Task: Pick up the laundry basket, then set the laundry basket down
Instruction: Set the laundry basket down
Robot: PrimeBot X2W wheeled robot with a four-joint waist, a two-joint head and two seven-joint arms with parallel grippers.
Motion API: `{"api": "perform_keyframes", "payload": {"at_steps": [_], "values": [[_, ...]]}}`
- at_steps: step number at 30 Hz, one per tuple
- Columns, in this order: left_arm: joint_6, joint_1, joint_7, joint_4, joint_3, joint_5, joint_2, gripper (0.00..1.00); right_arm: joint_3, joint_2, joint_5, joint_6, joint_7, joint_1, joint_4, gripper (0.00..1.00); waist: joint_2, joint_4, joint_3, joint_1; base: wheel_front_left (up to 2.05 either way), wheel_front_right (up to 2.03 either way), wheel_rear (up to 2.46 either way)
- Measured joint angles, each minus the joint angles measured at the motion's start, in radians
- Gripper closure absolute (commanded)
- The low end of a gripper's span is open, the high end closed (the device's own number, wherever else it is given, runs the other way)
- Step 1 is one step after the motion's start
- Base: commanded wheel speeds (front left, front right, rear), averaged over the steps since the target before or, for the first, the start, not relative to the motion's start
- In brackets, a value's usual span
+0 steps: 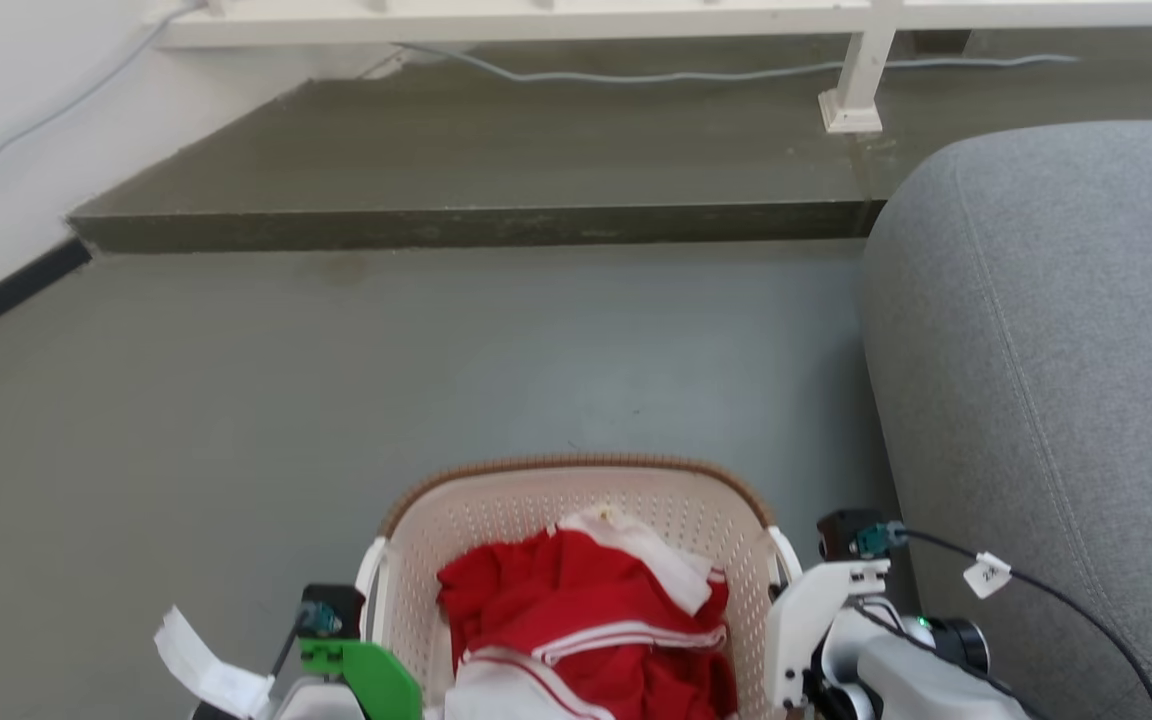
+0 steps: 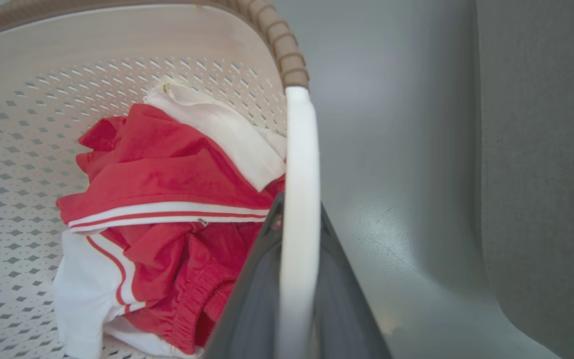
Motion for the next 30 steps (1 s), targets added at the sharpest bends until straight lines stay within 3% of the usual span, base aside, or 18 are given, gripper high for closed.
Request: {"api": "perform_keyframes", "payload": {"at_steps": [30], "values": [[0.040,-0.387,-0.046,-0.027,0.065,0.000,0.003,1.00,-0.032,-0.013,-0.038,-0.001,-0.057,-0.428,0.043,1.00,0.0000,-0.013,0.371,0.0001,0.00,0.00,0.00]]}}
